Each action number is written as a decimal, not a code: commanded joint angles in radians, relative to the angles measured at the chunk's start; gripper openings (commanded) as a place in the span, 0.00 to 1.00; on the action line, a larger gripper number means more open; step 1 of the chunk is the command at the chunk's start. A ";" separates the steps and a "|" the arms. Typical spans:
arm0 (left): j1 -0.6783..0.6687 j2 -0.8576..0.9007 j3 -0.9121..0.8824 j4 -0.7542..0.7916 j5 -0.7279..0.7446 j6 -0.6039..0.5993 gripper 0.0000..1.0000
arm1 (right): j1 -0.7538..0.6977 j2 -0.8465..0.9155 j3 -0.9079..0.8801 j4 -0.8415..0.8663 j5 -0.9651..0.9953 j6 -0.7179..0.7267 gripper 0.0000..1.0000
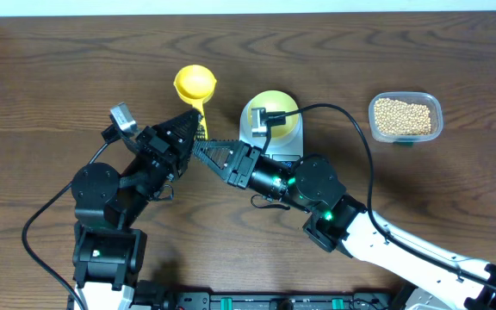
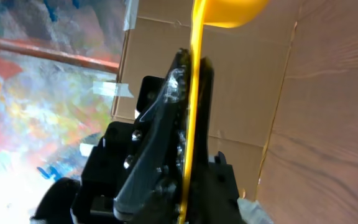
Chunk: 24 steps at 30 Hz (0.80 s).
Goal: Scoop item into bowl and weigh 50g on scale
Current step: 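Grasp the scoop handle with the right gripper below the left gripper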
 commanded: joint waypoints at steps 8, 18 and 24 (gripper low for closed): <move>-0.005 -0.007 0.001 0.006 0.017 0.075 0.25 | -0.008 0.005 0.020 -0.036 -0.026 -0.098 0.01; -0.005 0.001 0.001 -0.053 -0.081 0.236 0.54 | -0.121 -0.007 0.020 -0.104 -0.220 -0.206 0.02; -0.005 0.041 0.001 -0.160 -0.149 0.258 0.54 | -0.162 -0.007 0.020 -0.196 -0.367 -0.328 0.02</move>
